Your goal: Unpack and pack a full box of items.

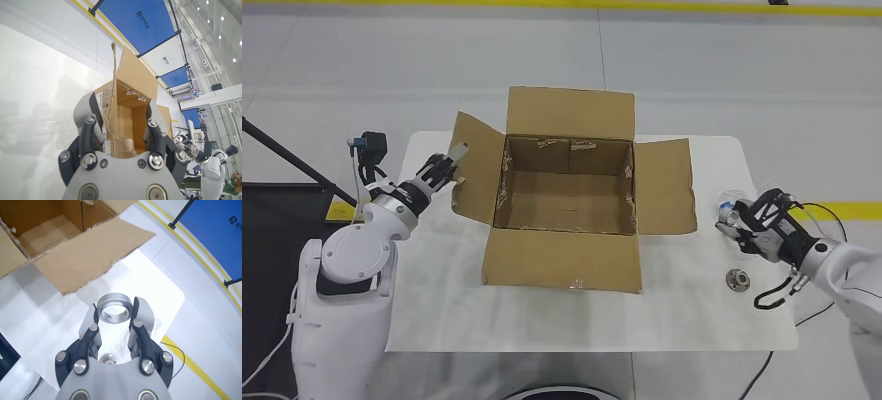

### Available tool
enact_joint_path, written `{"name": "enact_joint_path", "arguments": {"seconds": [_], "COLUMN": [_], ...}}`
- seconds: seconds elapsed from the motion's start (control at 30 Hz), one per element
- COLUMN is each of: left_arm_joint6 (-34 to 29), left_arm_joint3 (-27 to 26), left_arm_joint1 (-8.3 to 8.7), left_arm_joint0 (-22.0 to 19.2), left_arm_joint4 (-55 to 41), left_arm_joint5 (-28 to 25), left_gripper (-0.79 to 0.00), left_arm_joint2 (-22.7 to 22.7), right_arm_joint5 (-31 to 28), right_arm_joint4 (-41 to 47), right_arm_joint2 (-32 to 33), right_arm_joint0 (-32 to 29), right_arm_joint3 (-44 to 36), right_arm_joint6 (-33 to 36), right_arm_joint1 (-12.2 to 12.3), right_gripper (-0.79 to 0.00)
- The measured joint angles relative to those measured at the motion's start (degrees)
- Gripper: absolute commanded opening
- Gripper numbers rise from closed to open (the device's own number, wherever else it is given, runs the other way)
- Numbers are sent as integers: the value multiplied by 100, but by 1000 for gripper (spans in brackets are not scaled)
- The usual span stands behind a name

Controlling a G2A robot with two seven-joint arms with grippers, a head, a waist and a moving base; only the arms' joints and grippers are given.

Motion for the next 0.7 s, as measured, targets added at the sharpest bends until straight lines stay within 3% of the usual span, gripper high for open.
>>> {"name": "enact_joint_path", "arguments": {"seconds": [0.27,0.7], "left_arm_joint6": [8,8], "left_arm_joint3": [-2,-2], "left_arm_joint1": [1,1], "left_arm_joint0": [-2,-2], "left_arm_joint4": [-10,-10], "left_arm_joint5": [3,2], "left_gripper": [0,0], "left_arm_joint2": [-1,-1], "right_arm_joint5": [-53,319], "right_arm_joint4": [-343,-584], "right_arm_joint2": [-453,-2160], "right_arm_joint0": [34,1382], "right_arm_joint3": [37,725], "right_arm_joint6": [859,2483], "right_arm_joint1": [31,-98], "right_gripper": [-785,-785]}}
